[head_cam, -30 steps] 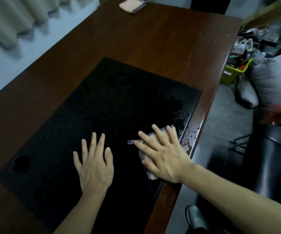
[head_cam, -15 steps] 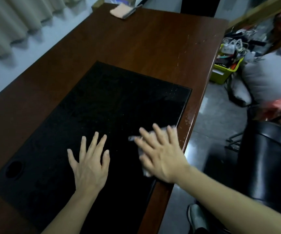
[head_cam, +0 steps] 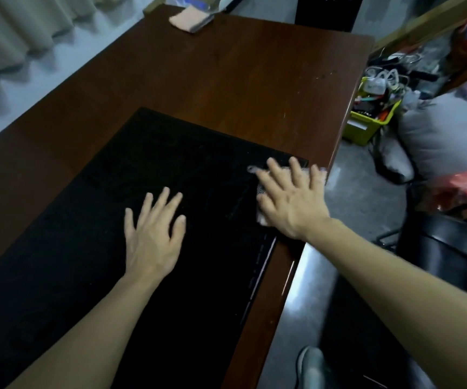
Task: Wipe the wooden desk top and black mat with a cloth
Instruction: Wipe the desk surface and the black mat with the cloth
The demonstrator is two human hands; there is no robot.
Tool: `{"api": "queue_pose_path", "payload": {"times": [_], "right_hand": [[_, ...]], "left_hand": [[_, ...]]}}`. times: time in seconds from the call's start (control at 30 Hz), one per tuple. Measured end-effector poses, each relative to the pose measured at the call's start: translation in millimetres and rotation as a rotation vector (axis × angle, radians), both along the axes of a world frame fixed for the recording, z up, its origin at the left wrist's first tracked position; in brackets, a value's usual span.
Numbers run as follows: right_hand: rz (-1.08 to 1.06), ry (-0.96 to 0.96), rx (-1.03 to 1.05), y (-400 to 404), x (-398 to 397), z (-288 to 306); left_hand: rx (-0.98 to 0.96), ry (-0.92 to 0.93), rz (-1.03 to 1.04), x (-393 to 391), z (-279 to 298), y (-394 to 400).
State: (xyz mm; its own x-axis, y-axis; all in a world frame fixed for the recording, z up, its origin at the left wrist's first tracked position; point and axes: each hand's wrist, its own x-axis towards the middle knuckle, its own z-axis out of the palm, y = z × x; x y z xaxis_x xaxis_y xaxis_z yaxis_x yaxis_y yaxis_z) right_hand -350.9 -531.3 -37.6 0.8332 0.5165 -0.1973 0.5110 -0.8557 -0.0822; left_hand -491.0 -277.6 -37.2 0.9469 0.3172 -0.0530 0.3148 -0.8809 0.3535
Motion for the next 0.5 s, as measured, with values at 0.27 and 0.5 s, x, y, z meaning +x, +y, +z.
{"api": "queue_pose_path", "payload": {"times": [0.27,0.5], "right_hand": [[0.419,0.004,0.057,-8,-46,2],[0.035,0.038,0.008,18,120,-3]], "left_hand": [[0.005,0.04,0.051,49,10,30],[-0.037,0.01,0.09,49,-1,30]]}}
